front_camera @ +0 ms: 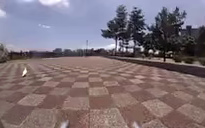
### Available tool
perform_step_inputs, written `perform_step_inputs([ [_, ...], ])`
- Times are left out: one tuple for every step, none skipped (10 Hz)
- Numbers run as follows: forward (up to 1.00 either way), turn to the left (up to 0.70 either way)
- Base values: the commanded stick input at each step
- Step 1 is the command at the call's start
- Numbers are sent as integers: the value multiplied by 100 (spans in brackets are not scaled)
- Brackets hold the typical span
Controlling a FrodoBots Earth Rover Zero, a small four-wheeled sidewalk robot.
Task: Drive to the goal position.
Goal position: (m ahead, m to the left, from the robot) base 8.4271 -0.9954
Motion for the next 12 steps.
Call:
perform_step_inputs([
  [70,27],
  [70,27],
  [70,27],
  [70,27],
  [70,27],
  [70,27],
  [70,27],
  [70,11],
  [70,0],
  [70,0],
  [70,0],
  [70,0],
])
